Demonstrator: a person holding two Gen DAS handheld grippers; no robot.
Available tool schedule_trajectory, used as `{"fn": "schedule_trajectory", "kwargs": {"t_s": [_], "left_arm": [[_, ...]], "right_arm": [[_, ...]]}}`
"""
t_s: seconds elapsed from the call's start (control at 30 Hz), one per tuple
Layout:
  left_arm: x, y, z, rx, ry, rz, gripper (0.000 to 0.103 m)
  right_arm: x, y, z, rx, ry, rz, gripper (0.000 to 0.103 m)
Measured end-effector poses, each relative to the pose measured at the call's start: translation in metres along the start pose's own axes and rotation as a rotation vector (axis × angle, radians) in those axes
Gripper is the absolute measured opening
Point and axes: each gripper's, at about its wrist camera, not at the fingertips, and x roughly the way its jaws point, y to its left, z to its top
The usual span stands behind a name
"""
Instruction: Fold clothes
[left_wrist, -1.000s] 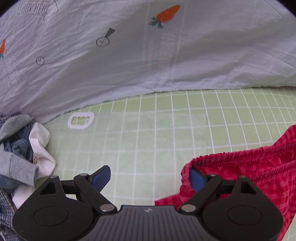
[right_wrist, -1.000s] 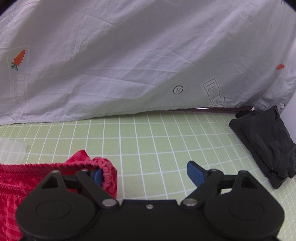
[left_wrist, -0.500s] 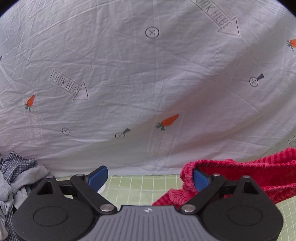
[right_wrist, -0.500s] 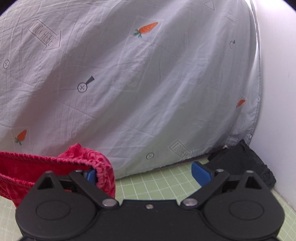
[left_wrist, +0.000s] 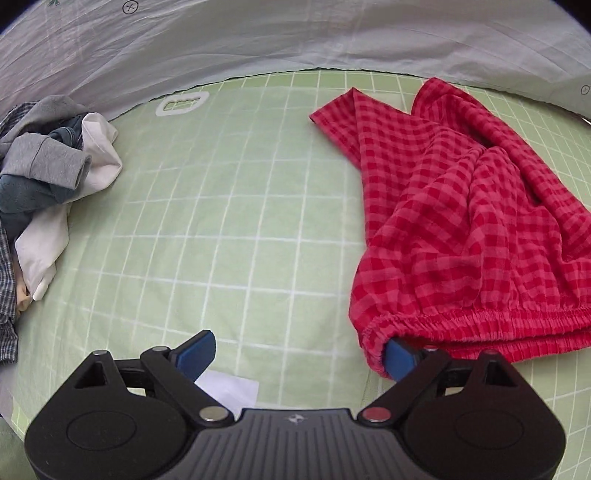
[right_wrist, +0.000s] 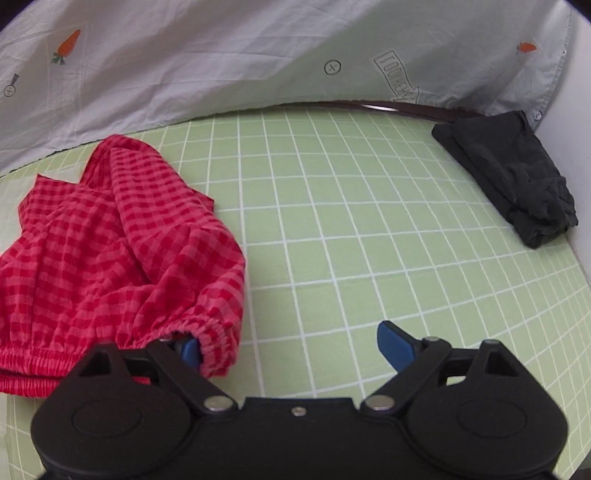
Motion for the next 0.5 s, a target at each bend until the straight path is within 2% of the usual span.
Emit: {"fn": "schedule_trajectory", "kwargs": {"t_s": [0.13, 0.2, 0.3, 0.5], "left_arm": [[-0.008, 0.003, 0.003, -0.006, -0.028, -0.013, 0.093], [-0.006, 0.005, 0.004, -0.018, -0.014, -0.049, 0.093], [-0.009, 0.006, -0.003, -0.03, -0.001, -0.102, 0.093], [-0.018, 0.013, -0.018, -0.089, -0.004, -0.217, 0.093]], "right_arm": [[-0.011, 0.01, 0.002, -0.037, -0.036, 0.056, 0.094], [-0.003, 0.012, 0.001, -0.043, 0.013, 0.052, 0.094], [-0.009, 0.009, -0.009, -0.06, 0.039, 0.027, 0.093], [-0.033, 0.0, -0.017, -0.052, -0.003, 0.098, 0.094]]}}
